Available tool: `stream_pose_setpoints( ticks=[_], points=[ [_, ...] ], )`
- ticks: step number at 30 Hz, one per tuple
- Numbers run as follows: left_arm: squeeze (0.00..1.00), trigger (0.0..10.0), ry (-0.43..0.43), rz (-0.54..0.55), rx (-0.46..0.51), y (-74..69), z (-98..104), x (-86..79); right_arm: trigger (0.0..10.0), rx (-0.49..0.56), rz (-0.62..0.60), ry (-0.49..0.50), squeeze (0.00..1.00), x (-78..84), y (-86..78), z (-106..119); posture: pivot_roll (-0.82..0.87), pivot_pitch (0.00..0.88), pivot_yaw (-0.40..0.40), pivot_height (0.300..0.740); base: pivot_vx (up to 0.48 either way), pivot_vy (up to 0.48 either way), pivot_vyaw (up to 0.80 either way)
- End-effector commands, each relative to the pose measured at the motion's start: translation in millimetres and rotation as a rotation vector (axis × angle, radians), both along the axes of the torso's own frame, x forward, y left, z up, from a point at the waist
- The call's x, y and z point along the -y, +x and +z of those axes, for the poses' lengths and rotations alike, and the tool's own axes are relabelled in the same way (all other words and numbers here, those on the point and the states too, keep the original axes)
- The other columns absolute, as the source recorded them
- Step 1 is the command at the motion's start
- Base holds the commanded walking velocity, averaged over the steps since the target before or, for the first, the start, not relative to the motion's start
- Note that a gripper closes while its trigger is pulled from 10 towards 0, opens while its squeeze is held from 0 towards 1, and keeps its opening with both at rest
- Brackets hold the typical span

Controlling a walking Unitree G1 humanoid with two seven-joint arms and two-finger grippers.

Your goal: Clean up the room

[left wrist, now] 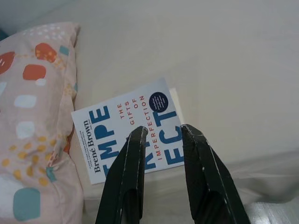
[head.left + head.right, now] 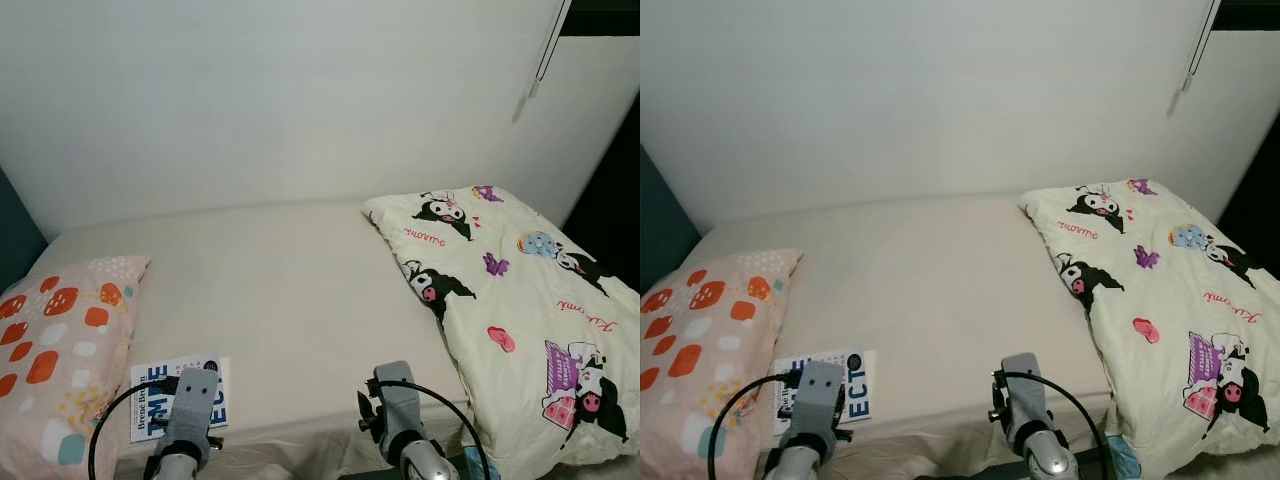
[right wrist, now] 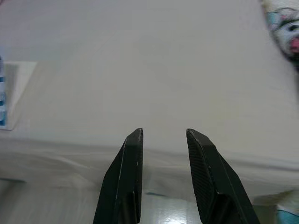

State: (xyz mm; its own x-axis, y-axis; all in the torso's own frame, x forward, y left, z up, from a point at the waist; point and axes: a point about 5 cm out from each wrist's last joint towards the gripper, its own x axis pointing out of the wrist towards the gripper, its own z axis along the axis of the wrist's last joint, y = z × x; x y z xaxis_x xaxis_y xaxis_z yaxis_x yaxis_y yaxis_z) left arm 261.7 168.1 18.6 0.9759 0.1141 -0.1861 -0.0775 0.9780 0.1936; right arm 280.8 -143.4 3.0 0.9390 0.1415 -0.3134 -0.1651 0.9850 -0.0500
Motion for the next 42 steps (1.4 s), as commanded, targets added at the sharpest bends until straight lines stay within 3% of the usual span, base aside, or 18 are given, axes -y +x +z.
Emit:
stream_pose_setpoints(
  ticks=[1,2,3,7,16,32,42],
  points=[
    [0.00,10.0,-0.031,0.041,-0.019,0.0,-4,-1.3,10.0,0.016,-0.113,0.044,0.00,14.4,-0.8,1,-0.04,0.058,-0.012,0.740,0.000,0.000,0.00],
    [0.00,10.0,-0.031,0.041,-0.019,0.0,-4,-1.3,10.0,0.016,-0.113,0.044,0.00,14.4,-0.8,1,-0.04,0.058,-0.012,0.740,0.000,0.000,0.00],
    [0.00,10.0,-0.034,0.037,-0.023,1.4,-3,-2.6,10.0,0.044,-0.230,0.097,0.00,27.1,-0.3,5,-0.05,0.067,-0.005,0.740,0.000,0.000,0.00],
    [0.00,10.0,-0.049,-0.001,-0.035,0.6,-5,-4.7,10.0,0.079,-0.286,0.096,0.00,34.1,-3.0,7,-0.06,0.074,0.019,0.740,0.000,0.000,0.00],
    [0.00,10.0,-0.110,-0.002,-0.051,-2.8,-8,-8.2,10.0,0.076,-0.282,0.072,0.00,33.6,-10.3,2,-0.06,0.077,0.031,0.740,0.000,0.000,0.00],
    [0.00,10.0,-0.129,-0.042,-0.067,0.7,-9,-5.6,10.0,0.055,-0.228,0.049,0.00,25.0,-5.3,3,-0.06,0.064,0.030,0.740,0.000,0.000,0.00],
    [0.00,10.0,-0.123,-0.051,-0.040,-2.2,-6,-5.6,10.0,0.048,-0.226,0.034,0.00,26.3,-10.8,-1,-0.06,0.067,0.027,0.740,0.000,0.000,0.00]
  ],
)
